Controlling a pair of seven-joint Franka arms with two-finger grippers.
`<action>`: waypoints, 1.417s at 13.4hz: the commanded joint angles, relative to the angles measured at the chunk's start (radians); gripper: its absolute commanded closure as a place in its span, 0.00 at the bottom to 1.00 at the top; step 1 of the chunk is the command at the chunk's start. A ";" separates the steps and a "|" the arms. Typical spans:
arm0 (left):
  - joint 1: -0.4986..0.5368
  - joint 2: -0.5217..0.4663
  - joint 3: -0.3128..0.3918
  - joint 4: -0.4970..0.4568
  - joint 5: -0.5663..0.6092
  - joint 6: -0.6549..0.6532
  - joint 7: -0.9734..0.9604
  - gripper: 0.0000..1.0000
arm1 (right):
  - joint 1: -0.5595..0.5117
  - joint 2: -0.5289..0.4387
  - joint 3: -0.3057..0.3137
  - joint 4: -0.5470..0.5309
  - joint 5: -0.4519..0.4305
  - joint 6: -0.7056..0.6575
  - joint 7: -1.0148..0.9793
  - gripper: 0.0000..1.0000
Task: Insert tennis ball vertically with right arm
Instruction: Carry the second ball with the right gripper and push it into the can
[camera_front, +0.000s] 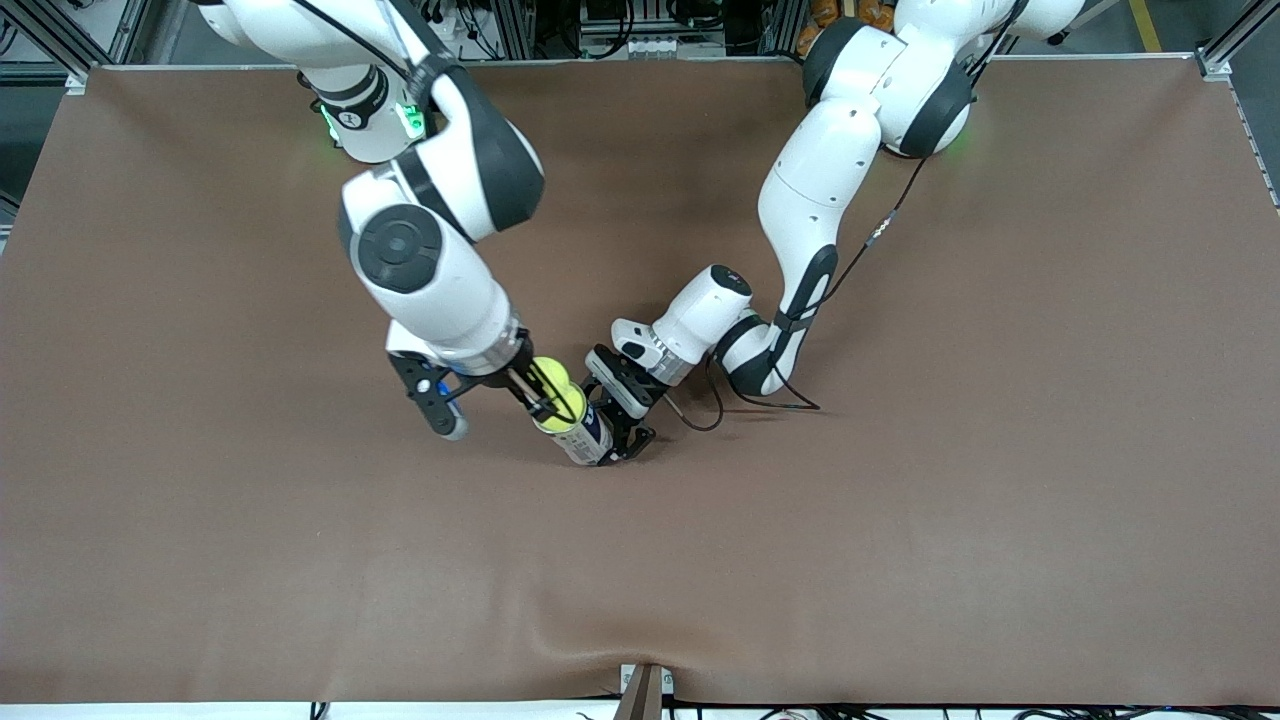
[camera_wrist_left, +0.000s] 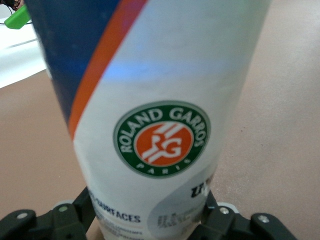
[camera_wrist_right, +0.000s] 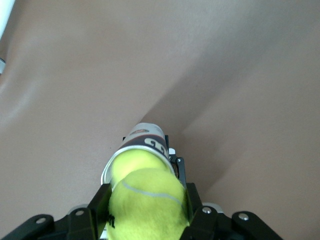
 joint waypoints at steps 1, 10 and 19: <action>-0.001 0.008 0.001 0.012 -0.003 0.014 -0.006 0.18 | 0.030 0.048 -0.015 0.024 -0.027 0.027 0.051 1.00; 0.002 0.008 0.003 0.001 0.000 0.014 -0.006 0.14 | 0.025 0.059 -0.015 0.024 -0.028 0.061 0.051 0.00; 0.024 -0.004 0.003 -0.016 0.009 0.013 -0.022 0.00 | 0.011 0.007 -0.020 0.024 -0.115 -0.045 0.028 0.00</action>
